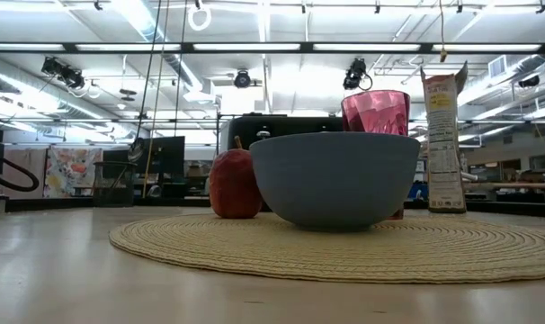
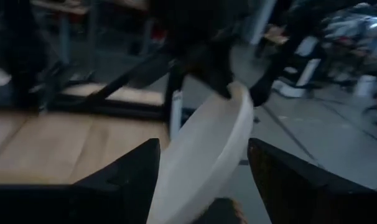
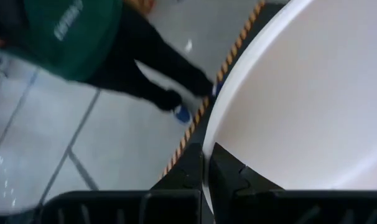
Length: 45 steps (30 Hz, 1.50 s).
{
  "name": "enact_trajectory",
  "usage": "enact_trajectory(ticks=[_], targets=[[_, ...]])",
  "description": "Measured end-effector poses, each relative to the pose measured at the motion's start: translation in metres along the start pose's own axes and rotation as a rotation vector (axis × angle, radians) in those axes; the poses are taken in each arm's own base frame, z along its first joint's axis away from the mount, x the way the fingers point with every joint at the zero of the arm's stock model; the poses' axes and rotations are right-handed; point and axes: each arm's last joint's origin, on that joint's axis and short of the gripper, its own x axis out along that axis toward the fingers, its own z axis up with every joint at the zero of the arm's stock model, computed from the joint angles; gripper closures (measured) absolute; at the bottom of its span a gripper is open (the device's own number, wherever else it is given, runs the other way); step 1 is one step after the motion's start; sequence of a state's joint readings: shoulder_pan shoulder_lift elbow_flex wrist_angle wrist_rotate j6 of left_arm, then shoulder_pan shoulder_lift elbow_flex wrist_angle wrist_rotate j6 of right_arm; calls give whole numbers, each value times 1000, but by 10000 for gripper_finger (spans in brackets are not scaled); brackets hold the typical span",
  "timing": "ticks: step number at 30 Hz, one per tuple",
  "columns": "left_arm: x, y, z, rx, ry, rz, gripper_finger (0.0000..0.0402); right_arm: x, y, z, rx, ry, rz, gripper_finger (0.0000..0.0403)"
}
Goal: Arrange a breakfast setting
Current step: Put the white plate on the yellow tablemat
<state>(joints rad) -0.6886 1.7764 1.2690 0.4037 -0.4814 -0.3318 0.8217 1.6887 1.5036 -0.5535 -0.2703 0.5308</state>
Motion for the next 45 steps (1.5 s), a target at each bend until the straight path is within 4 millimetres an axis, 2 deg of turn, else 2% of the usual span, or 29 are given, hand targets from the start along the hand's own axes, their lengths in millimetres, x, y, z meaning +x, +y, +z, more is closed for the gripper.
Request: enact_trajectory(ticks=[5,10,18,22,28,32,35,39,42,45], targets=[[8,6,1,-3,0,-83,162,-7,-21,18,-2,-80,-3,392],[9,8,2,76,6,-115,168,-15,-38,30,-6,-103,33,392],[10,14,-7,139,121,-146,179,-27,-60,45,-9,-160,77,392],[12,17,-8,141,142,-177,224,-30,-65,47,-1,-160,86,390],[12,18,-10,150,179,-215,354,-32,-71,49,54,-173,55,356],[10,17,-10,131,198,-209,361,-35,-74,51,108,-188,55,323],[2,14,-1,108,192,-211,360,-42,-73,52,139,-181,108,291],[-19,7,15,64,224,-201,356,-68,-68,52,206,-191,166,260],[-40,0,22,57,300,-150,355,-88,-55,47,198,-217,152,255],[-62,-16,48,63,354,-82,359,-102,-46,38,194,-244,49,257]])
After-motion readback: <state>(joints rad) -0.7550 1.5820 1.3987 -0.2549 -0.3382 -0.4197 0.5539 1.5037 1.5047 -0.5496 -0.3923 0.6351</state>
